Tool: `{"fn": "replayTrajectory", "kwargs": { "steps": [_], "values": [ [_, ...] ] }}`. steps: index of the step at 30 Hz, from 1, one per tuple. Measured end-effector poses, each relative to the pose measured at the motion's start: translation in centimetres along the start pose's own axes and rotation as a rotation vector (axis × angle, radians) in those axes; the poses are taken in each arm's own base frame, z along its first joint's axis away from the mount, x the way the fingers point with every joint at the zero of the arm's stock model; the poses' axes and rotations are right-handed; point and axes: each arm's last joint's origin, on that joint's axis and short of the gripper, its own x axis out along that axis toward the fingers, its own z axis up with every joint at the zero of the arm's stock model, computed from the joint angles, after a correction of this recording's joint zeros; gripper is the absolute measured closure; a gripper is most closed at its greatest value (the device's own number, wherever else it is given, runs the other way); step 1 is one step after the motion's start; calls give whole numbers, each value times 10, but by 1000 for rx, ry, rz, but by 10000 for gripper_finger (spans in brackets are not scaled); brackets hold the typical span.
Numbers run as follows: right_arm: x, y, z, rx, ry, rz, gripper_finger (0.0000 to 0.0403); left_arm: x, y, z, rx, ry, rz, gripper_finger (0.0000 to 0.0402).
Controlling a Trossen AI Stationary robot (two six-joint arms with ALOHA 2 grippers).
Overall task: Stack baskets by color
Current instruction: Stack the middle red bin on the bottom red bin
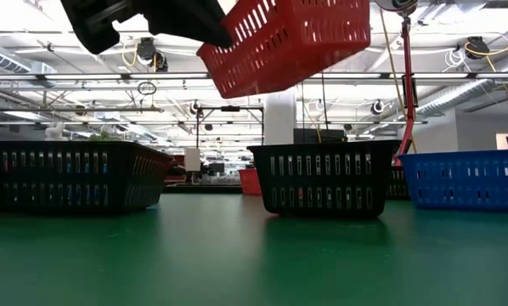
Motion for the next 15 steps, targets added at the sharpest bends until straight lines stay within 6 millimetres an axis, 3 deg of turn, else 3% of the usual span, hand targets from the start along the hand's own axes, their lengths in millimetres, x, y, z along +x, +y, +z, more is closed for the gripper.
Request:
{"fn": "replayTrajectory", "kwargs": {
  "steps": [15],
  "values": [
    [5,0,0,-46,-1,57,277,6,2,0,35,-28,16,388]
  ]
}}
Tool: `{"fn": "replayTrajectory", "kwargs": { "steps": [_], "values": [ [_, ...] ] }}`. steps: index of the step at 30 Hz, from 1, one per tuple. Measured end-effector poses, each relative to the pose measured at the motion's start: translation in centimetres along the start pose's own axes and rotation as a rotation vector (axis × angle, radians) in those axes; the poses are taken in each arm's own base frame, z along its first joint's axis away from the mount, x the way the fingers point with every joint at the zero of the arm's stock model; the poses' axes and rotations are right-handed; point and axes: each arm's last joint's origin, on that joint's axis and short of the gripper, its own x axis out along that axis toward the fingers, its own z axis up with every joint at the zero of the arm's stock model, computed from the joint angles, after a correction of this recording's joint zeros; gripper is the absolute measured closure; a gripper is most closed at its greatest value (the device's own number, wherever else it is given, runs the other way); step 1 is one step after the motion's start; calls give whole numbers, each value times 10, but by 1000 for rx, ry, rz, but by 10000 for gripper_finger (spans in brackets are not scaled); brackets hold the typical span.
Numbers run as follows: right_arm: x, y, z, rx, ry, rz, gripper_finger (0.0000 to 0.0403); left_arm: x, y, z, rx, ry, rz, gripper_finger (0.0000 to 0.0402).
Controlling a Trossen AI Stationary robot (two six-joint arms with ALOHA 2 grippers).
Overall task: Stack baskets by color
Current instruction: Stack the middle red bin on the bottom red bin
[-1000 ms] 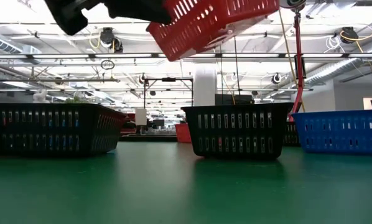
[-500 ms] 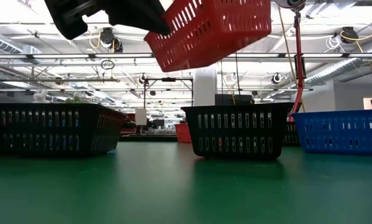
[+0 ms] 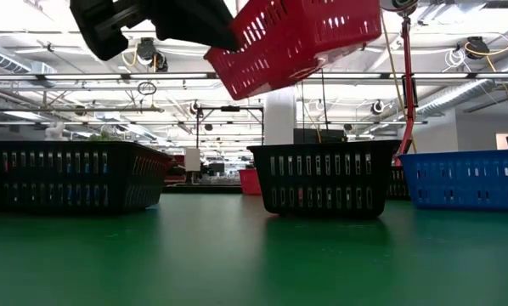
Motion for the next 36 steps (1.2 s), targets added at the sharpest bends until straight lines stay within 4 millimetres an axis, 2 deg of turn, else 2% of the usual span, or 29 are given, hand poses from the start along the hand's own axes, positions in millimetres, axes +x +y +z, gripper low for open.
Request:
{"fn": "replayTrajectory", "kwargs": {
  "steps": [11,16,21,28,31,36],
  "values": [
    [11,3,-9,-28,36,55,284,0,3,2,14,-24,29,386],
    [12,3,-11,-28,46,58,332,0,3,2,12,-22,32,393],
    [12,5,-13,-47,67,82,391,0,4,2,13,-25,37,376],
    [11,12,-13,-47,83,72,386,0,7,3,-72,2,97,374],
    [7,18,-15,-30,99,74,395,-1,10,4,-129,2,133,345],
    [-5,29,-19,37,131,66,396,-4,12,13,-149,-16,215,252]
  ]
}}
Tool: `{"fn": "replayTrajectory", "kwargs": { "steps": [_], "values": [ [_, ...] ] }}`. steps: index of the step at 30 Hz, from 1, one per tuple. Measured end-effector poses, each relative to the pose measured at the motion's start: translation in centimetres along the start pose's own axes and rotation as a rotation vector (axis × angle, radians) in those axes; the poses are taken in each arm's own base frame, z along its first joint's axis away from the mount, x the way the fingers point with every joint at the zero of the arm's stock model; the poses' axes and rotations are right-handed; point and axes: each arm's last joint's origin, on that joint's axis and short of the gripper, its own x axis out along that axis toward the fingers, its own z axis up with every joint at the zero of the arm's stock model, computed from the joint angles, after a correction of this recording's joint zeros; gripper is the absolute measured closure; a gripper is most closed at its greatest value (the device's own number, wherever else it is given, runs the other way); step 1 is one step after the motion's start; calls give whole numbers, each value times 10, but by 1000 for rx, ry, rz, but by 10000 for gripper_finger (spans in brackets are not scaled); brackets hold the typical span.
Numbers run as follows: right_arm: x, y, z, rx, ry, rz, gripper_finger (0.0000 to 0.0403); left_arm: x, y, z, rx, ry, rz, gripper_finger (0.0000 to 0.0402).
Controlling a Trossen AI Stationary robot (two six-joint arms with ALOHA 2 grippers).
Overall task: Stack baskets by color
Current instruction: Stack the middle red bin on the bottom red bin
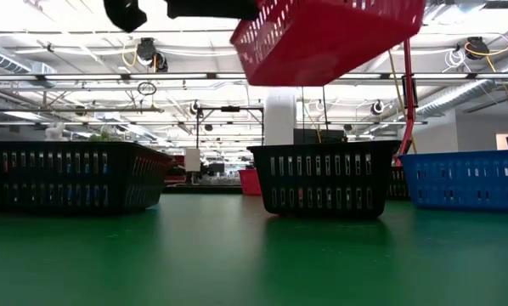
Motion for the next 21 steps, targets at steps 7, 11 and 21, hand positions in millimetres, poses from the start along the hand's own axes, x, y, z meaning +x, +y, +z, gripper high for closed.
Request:
{"fn": "replayTrajectory", "kwargs": {
  "steps": [7,11,21],
  "values": [
    [-26,22,-13,79,15,18,396,-14,-3,13,-108,41,95,141],
    [-39,40,-19,94,10,9,397,-24,0,18,-159,32,122,116],
    [-53,78,-37,151,73,25,397,-61,15,13,-359,30,114,141]
  ]
}}
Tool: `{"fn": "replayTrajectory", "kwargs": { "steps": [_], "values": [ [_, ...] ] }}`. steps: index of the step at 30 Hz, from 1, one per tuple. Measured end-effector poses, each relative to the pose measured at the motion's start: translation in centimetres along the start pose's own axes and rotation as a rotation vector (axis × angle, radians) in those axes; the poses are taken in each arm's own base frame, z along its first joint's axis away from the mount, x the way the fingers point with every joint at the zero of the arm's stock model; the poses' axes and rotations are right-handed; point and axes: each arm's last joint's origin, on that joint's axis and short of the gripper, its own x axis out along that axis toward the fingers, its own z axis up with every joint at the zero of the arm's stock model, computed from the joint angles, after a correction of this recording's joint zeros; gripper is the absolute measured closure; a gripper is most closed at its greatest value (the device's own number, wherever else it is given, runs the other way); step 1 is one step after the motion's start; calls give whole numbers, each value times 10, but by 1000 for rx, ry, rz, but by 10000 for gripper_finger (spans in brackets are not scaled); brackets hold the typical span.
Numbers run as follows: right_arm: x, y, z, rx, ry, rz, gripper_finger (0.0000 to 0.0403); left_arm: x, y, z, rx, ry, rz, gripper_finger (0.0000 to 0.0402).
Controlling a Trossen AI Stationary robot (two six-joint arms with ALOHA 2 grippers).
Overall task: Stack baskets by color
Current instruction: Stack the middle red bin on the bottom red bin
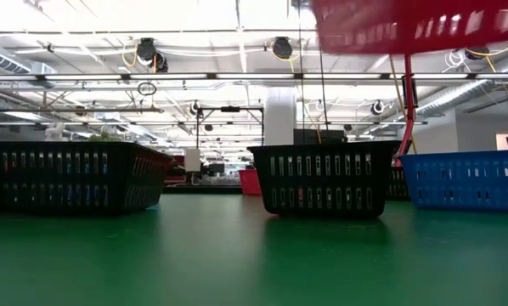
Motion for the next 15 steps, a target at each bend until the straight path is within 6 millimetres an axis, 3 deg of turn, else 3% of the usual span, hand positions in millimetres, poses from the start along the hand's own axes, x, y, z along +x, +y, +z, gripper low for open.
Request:
{"fn": "replayTrajectory", "kwargs": {
  "steps": [7,15],
  "values": [
    [-18,30,-20,17,-22,68,397,-10,13,-9,-134,58,6,178],
    [-33,61,-44,39,-24,134,397,-8,11,-12,-205,85,-2,204]
  ]
}}
